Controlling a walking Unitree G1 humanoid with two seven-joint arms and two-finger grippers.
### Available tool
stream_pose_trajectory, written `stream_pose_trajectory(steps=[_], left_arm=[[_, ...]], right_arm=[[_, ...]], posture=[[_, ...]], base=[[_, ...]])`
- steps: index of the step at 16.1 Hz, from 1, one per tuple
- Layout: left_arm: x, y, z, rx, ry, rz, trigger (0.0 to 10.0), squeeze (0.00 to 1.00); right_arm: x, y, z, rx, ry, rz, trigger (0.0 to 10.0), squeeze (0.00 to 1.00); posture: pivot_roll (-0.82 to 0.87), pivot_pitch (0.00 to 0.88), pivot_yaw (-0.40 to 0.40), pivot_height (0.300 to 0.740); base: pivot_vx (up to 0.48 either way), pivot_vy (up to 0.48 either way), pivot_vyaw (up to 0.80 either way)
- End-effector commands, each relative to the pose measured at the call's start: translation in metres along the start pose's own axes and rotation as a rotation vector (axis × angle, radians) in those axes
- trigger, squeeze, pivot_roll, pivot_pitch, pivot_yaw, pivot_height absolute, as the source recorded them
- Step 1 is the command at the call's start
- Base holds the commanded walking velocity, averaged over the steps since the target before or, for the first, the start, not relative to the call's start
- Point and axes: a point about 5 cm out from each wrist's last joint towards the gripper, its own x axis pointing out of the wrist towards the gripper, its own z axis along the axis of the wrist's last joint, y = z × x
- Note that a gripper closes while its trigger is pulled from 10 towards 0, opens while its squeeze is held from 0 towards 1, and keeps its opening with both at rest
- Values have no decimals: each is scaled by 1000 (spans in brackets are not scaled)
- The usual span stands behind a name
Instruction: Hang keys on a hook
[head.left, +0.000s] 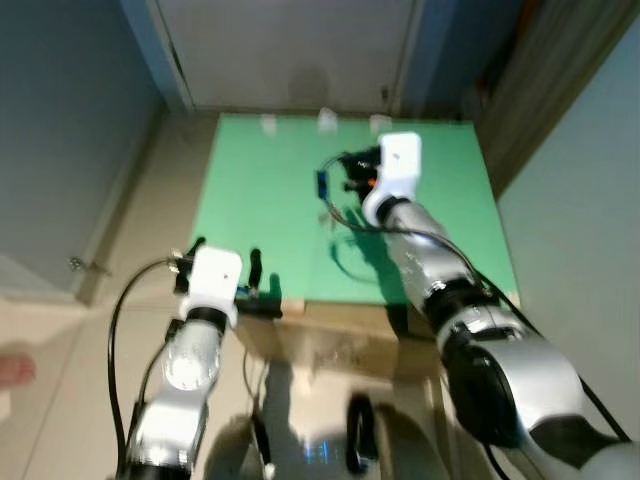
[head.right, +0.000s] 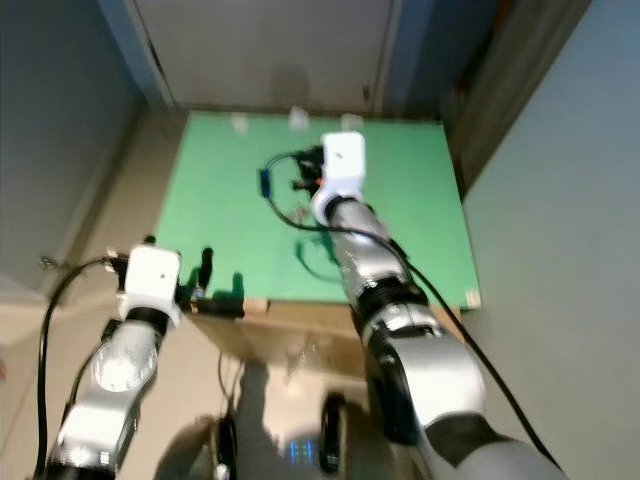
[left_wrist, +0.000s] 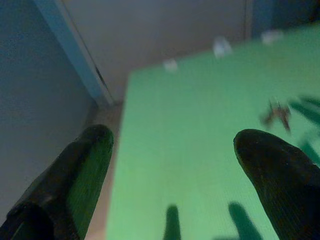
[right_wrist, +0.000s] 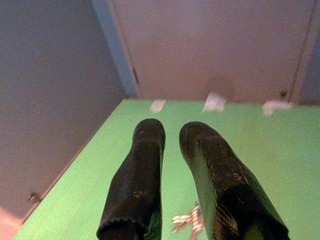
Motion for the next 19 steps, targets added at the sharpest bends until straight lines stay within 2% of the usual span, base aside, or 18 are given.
stream_pose_trajectory(steps=[1, 4, 5, 7, 8, 10, 12, 13, 14, 19], left_arm=[[2, 5, -5, -4, 11, -7, 10000, 0], [0, 9, -1, -63, -17, -19, 10000, 0], [-3, 12, 0, -100, -29, -22, 10000, 1000], [-2, 15, 2, -132, -36, -32, 10000, 1000], [1, 13, 4, -138, -43, -45, 10000, 1000], [4, 10, 5, -162, -36, -51, 10000, 1000], [5, 7, 6, -195, -44, -79, 10000, 1000], [6, 7, 8, -193, -58, -89, 0, 43], [6, 8, 7, -182, -60, -81, 0, 0], [9, 11, 3, -169, -41, -67, 0, 0]], right_arm=[[-9, -6, -11, -57, 5, -12, 10000, 0], [-35, -32, -29, -93, -22, -108, 10000, 0], [-53, -47, -38, -87, -36, -174, 10000, 0], [-79, -61, -53, -61, -22, -269, 10000, 0], [-88, -58, -59, -60, -23, -281, 10000, 0], [-91, -47, -60, -57, -27, -264, 10000, 0], [-87, -44, -56, -54, -34, -260, 10000, 0], [-85, -43, -54, -52, -34, -259, 10000, 0], [-83, -42, -53, -49, -35, -254, 10000, 0], [-76, -34, -50, -40, -29, -229, 10000, 0]], posture=[[-6, 19, 13, 740], [-27, 0, 26, 740], [-37, 0, 35, 740], [-57, 0, 50, 740], [-72, 0, 57, 740], [-84, 8, 57, 740], [-84, 7, 53, 740], [-82, 3, 51, 740], [-78, 1, 51, 740], [-66, 0, 46, 740]], base=[[0, 0, 0], [0, 0, 0], [0, 0, 0], [0, 0, 0], [0, 0, 0], [0, 0, 0], [0, 0, 0], [0, 0, 0], [0, 0, 0], [0, 0, 0]])
